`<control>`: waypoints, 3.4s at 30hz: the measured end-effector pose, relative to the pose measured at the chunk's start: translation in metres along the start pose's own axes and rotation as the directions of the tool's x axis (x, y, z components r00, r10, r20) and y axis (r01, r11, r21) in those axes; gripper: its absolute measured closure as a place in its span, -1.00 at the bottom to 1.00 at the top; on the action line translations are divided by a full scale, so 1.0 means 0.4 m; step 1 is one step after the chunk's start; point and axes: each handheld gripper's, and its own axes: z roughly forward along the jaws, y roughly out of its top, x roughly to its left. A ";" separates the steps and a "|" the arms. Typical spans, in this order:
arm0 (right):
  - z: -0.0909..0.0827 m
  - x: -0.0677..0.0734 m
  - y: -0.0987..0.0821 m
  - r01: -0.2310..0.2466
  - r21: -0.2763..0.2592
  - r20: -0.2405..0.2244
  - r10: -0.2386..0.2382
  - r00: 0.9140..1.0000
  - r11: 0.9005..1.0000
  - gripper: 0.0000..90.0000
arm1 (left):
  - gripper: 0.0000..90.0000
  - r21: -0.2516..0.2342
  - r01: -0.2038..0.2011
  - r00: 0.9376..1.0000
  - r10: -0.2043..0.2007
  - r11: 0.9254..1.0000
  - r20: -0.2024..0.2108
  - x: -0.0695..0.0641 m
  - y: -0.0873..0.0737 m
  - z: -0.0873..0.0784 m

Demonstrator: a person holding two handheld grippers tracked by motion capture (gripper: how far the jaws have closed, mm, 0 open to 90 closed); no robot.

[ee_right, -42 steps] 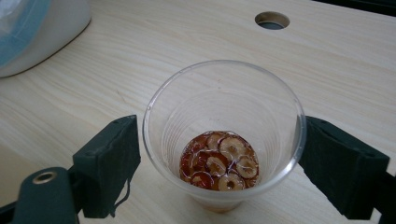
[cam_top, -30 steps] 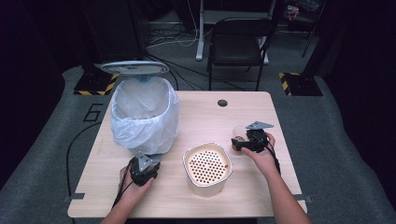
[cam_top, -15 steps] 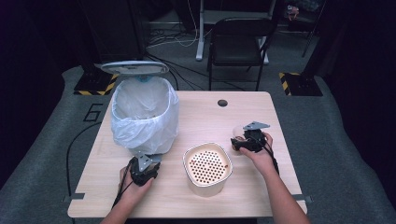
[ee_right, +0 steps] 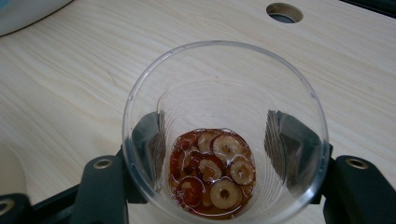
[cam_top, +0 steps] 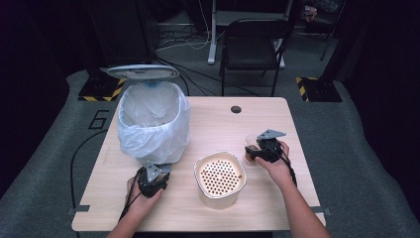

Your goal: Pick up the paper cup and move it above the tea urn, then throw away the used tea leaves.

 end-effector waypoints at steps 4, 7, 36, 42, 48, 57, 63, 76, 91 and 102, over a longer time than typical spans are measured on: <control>-0.004 0.002 0.003 0.007 -0.008 -0.013 -0.008 1.000 1.000 -0.15 | 0.09 0.000 -0.001 1.000 0.001 1.000 0.000 0.000 0.000 0.000; -0.012 0.003 0.007 -0.003 -0.020 -0.024 0.003 1.000 1.000 -0.15 | 0.09 0.000 0.000 1.000 0.000 1.000 0.000 0.000 0.000 0.000; -0.115 0.047 0.155 0.138 -0.101 -0.140 -0.151 0.979 0.985 -0.13 | 0.09 0.002 0.000 1.000 0.000 1.000 0.001 0.001 0.000 0.000; -0.122 0.057 0.186 0.174 -0.125 -0.164 -0.193 0.967 0.977 -0.12 | 0.09 0.000 0.001 1.000 -0.001 1.000 0.001 0.000 0.000 0.000; -0.124 0.070 0.217 0.207 -0.157 -0.215 -0.238 0.947 0.966 -0.12 | 0.09 -0.001 0.004 1.000 -0.004 1.000 0.000 0.000 0.000 0.000; -0.113 0.099 0.257 0.287 -0.185 -0.276 -0.329 0.903 0.940 -0.11 | 0.09 0.000 0.002 1.000 -0.002 1.000 0.001 0.001 0.000 0.000; -0.110 0.109 0.270 0.311 -0.208 -0.309 -0.364 0.878 0.927 -0.11 | 0.10 0.002 0.002 1.000 -0.002 1.000 0.003 0.001 0.000 -0.001; -0.113 0.121 0.289 0.392 -0.263 -0.361 -0.466 0.807 0.882 -0.10 | 0.09 0.000 0.000 1.000 0.000 1.000 0.000 0.001 0.000 0.000; -0.136 0.152 0.281 0.482 -0.354 -0.264 -0.580 0.771 0.801 -0.07 | 0.09 0.000 0.001 1.000 -0.001 1.000 -0.001 0.000 0.000 0.000; -0.148 0.173 0.244 0.525 -0.397 -0.179 -0.624 0.760 0.753 -0.05 | 0.09 0.000 0.001 1.000 -0.001 1.000 0.001 0.000 0.000 0.000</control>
